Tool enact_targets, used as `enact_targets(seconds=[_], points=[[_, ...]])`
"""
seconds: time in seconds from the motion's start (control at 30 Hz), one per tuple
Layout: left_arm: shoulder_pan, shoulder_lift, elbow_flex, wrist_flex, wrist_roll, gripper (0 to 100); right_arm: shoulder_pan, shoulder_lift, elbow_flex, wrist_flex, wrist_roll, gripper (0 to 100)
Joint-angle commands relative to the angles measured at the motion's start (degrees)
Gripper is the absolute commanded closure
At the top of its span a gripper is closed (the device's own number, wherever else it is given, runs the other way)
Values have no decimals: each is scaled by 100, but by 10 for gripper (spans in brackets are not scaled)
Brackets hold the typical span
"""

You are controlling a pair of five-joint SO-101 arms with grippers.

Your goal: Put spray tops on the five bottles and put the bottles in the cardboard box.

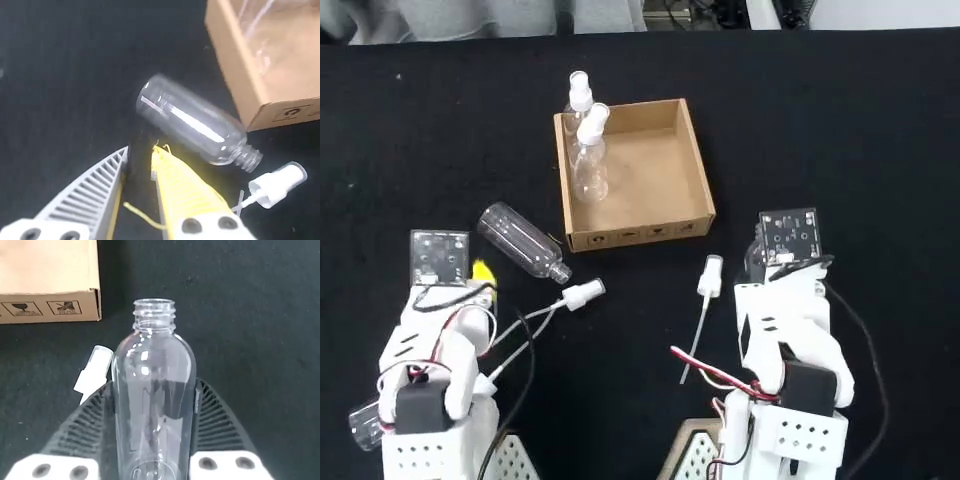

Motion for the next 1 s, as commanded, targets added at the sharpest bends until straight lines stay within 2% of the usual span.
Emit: enact_targets(seconds=[0.0, 0.17, 0.3, 0.43, 0.63, 0.83, 0.97], points=[[400, 26, -505, -114, -369, 930, 193, -127, -22, -158, -26, 921], [505, 35, -532, -88, -835, 936, 193, -127, -22, -158, -18, 921], [637, 387, -866, 369, -1319, 936, 193, -127, -22, -158, -18, 921], [945, 1152, -1490, 721, -1512, 934, 185, -127, -22, -158, -18, 921], [1305, 2418, -2185, 765, -1503, 913, 185, -127, -13, -158, -18, 921], [1305, 3622, -2651, 774, -1582, 866, 185, -127, -4, -158, -18, 921], [1323, 4440, -3011, 897, -2048, 859, 185, -127, -4, -158, -18, 921]])
